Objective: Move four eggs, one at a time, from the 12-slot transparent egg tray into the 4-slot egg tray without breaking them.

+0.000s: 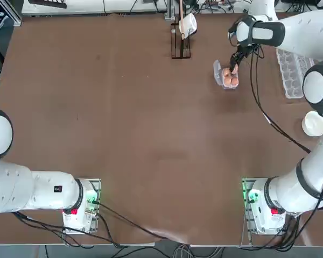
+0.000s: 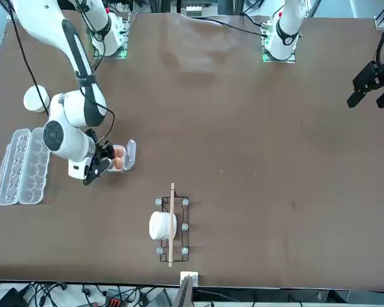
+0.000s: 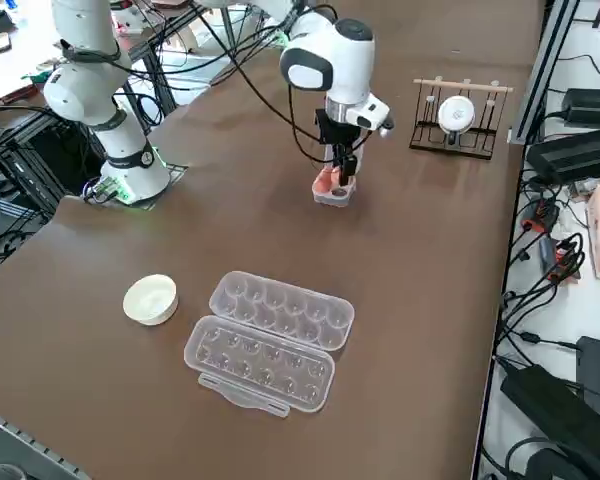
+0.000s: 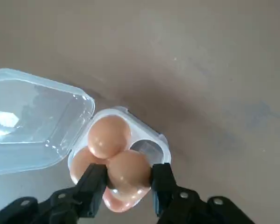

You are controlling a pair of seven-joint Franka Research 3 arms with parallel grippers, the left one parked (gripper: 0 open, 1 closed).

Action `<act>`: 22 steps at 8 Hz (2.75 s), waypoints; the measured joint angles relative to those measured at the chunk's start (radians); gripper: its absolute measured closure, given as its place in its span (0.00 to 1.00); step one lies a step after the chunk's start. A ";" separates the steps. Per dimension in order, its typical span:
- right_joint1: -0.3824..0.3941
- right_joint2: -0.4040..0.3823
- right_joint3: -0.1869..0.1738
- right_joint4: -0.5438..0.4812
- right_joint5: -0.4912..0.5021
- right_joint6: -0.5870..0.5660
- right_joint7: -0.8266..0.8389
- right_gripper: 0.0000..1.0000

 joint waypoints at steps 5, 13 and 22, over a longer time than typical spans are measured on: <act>-0.001 0.002 -0.005 -0.010 0.000 0.001 0.000 0.44; -0.009 0.008 -0.010 -0.004 0.000 0.009 0.000 0.00; -0.015 -0.227 -0.050 0.139 0.000 -0.218 0.211 0.00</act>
